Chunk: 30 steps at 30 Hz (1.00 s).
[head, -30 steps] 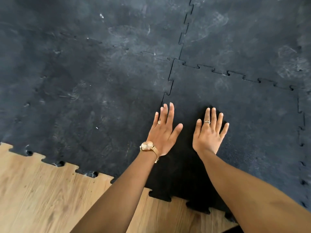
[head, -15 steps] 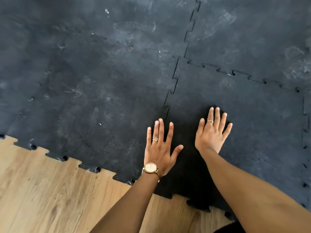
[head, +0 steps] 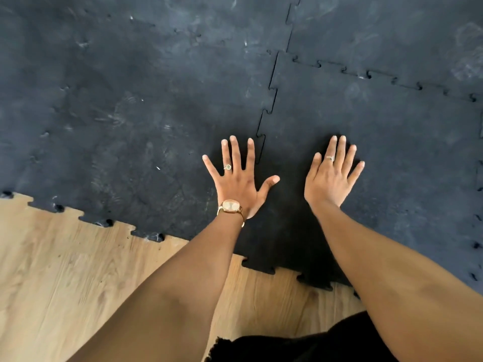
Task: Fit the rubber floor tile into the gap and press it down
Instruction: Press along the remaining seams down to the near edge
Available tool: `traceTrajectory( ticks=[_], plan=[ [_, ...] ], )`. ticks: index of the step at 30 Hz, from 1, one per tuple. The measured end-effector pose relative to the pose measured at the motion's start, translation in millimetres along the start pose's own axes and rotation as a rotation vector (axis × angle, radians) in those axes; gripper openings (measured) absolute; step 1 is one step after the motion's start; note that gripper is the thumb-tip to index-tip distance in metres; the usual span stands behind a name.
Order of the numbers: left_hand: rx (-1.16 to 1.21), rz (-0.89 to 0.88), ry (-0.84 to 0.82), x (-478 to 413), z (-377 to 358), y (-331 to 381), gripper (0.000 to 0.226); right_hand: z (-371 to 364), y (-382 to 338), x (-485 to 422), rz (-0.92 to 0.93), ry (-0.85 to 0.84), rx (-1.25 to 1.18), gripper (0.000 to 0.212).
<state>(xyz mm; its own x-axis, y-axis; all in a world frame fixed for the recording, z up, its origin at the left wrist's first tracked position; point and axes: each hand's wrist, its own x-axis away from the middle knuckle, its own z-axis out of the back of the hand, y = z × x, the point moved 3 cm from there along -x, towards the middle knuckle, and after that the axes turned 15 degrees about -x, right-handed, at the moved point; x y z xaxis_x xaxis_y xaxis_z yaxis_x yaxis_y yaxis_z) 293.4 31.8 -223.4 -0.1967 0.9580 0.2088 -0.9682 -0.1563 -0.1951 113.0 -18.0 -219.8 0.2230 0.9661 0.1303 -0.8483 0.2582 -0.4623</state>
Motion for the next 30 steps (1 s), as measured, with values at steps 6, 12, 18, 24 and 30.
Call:
traceTrajectory(
  ticks=[6,12,18,24,30],
  plan=[
    [0.082,-0.068,-0.073,-3.2,6.9,-5.6,0.07,-23.6,-16.1,76.5,-0.093,-0.237,-0.009,0.068],
    [0.246,-0.286,-0.168,-31.5,28.9,-62.9,0.092,-4.4,-13.8,68.1,-0.11,-0.579,-0.068,0.133],
    [0.204,0.017,-0.338,-50.8,42.5,-44.5,0.139,-14.5,-48.4,101.3,-0.232,-0.651,-0.058,0.172],
    [0.036,-0.098,-0.253,-62.2,55.7,-12.0,0.139,-11.2,-54.0,100.1,-0.283,-0.644,-0.052,0.172],
    [0.044,-0.217,-0.336,-68.7,53.0,-31.7,0.145,-9.5,-59.1,97.2,-0.322,-0.645,-0.074,0.174]
  ],
)
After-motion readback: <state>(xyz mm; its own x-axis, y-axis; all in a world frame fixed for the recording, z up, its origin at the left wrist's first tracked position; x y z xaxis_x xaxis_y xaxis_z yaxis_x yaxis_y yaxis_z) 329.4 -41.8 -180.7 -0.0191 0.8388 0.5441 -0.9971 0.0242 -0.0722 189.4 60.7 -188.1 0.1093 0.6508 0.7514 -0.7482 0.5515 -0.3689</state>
